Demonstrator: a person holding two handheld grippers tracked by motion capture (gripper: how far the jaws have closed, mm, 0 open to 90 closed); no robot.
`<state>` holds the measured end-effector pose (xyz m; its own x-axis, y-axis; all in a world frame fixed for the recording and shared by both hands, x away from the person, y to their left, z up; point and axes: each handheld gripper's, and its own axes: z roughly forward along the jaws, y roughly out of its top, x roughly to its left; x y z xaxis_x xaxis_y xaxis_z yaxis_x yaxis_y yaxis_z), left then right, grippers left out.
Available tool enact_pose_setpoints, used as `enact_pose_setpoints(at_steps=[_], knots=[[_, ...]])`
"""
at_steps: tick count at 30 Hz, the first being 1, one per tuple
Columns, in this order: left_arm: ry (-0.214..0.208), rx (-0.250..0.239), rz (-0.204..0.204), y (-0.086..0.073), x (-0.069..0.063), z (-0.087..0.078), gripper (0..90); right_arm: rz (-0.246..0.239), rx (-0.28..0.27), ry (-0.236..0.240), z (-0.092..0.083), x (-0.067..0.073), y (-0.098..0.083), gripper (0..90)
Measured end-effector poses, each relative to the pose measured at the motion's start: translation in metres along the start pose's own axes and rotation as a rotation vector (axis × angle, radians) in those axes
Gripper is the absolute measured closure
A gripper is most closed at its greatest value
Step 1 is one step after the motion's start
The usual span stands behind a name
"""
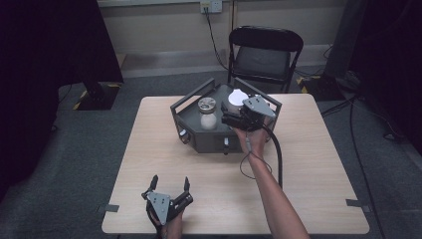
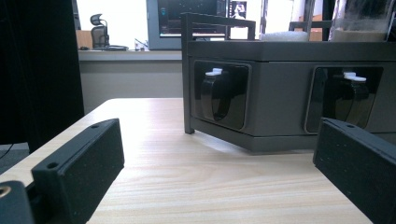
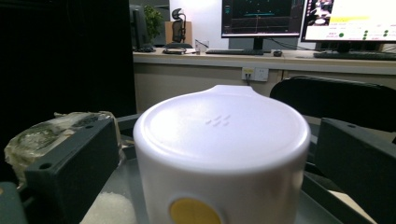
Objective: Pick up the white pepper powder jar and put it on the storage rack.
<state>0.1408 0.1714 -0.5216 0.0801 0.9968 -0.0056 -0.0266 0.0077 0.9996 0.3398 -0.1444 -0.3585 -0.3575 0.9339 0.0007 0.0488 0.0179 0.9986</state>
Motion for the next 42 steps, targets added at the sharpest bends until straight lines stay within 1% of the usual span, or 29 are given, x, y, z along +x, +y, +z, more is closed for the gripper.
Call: enact_pose_setpoints(at_steps=[4,9,15,20,25,28,35,42], knots=[[0.0,0.0,0.0,0.0,0.0,0.0,1.4,0.014,0.005,0.001,-0.003,-0.003,-0.002,0.0],[0.0,0.0,0.0,0.0,0.0,0.0,1.4,0.009,-0.014,-0.012,-0.01,-0.003,-0.006,0.0],[0.0,0.0,0.0,0.0,0.0,0.0,1.5,0.018,-0.018,-0.003,-0.016,-0.004,-0.006,0.0],[0.0,0.0,0.0,0.0,0.0,0.0,1.4,0.008,-0.036,-0.001,-0.023,-0.002,-0.01,0.0],[0.002,0.0,0.0,0.0,0.0,0.0,1.5,-0.047,-0.038,-0.034,-0.026,0.011,-0.011,0.0],[0.002,0.0,0.0,0.0,0.0,0.0,1.5,-0.059,-0.037,-0.031,-0.027,0.013,-0.015,0.0],[0.003,0.0,0.0,0.0,0.0,0.0,1.5,-0.054,-0.042,-0.016,-0.033,0.008,-0.022,0.0],[0.003,0.0,0.0,0.0,0.0,0.0,1.5,-0.047,-0.072,-0.019,-0.042,0.007,-0.029,0.0]])
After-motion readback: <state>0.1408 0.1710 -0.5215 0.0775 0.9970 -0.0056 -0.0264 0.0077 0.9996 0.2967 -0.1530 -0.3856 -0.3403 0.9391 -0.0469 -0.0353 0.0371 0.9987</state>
